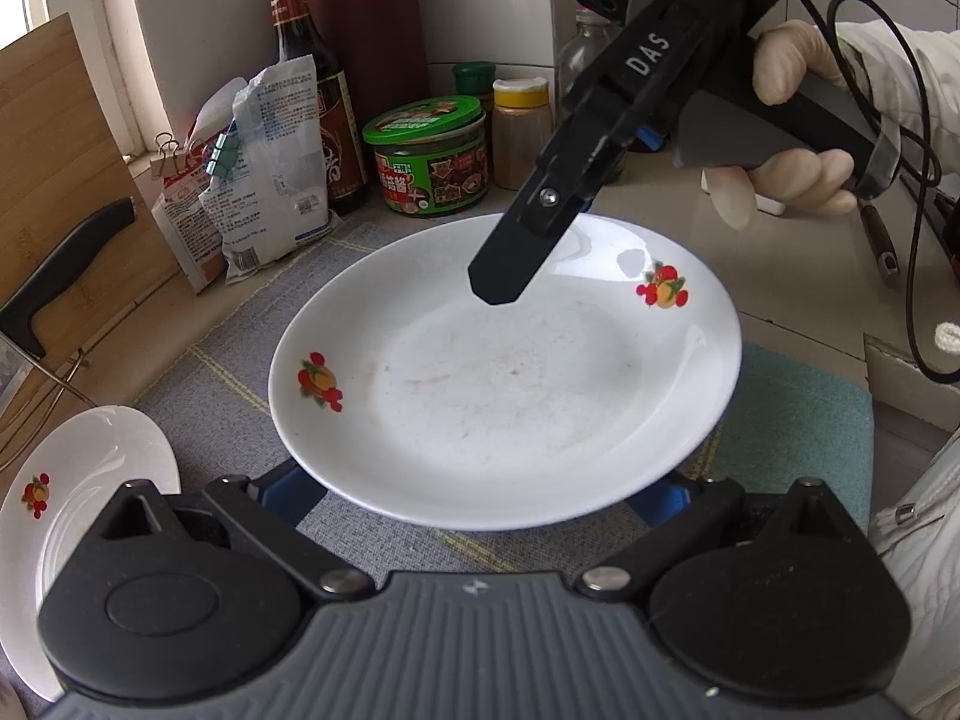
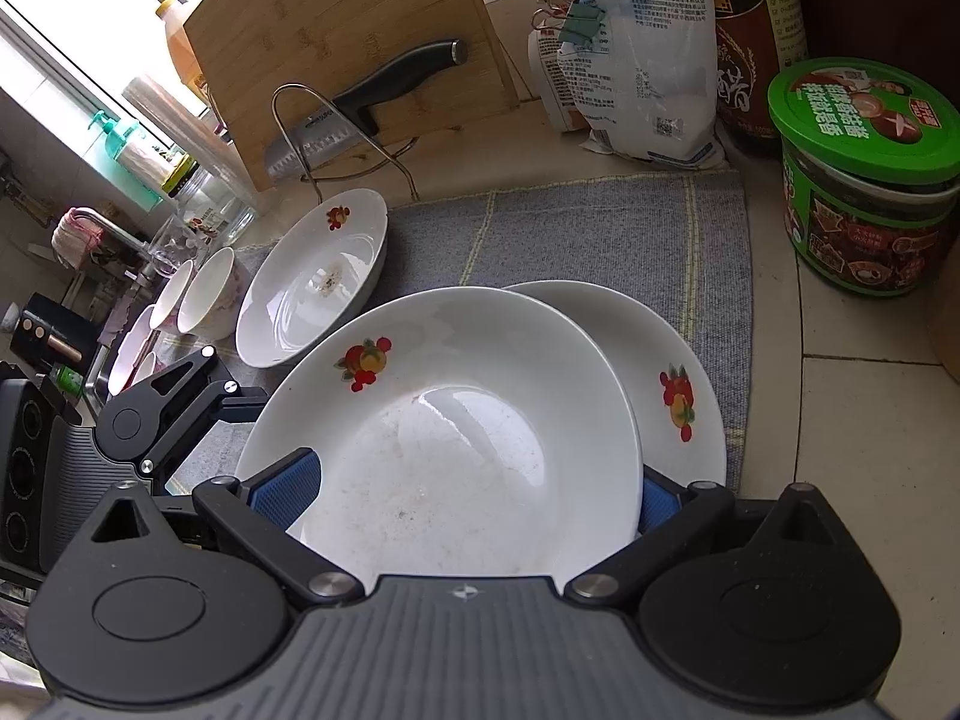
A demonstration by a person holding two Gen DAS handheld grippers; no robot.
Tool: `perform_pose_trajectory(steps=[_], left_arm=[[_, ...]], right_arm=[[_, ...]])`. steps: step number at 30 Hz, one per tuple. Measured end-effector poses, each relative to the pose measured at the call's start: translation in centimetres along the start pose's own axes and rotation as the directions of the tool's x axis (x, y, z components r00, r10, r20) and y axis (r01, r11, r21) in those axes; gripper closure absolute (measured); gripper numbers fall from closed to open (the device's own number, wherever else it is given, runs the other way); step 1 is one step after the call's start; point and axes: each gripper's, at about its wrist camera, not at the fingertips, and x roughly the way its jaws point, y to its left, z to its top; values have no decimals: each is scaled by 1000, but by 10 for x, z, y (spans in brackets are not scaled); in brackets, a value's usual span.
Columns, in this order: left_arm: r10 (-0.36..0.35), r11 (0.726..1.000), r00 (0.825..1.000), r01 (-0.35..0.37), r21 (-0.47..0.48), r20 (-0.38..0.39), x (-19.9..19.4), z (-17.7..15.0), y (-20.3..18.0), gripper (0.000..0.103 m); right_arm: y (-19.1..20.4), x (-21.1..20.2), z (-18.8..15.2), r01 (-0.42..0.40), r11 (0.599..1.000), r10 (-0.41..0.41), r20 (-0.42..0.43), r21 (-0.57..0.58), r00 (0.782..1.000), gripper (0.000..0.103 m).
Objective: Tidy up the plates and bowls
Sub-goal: 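Carry the held plate with the right tool toward the placed plate, then lower the fruit-print plate onto the placed plate and open both tools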
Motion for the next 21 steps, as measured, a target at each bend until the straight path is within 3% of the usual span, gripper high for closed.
perform_pose_trajectory(steps=[21], left_arm=[[-30,1000,998,30,5,-51,15,2,1,1]], right_arm=[[-13,9,-5,-1,999,2,-13,45,1000,0]])
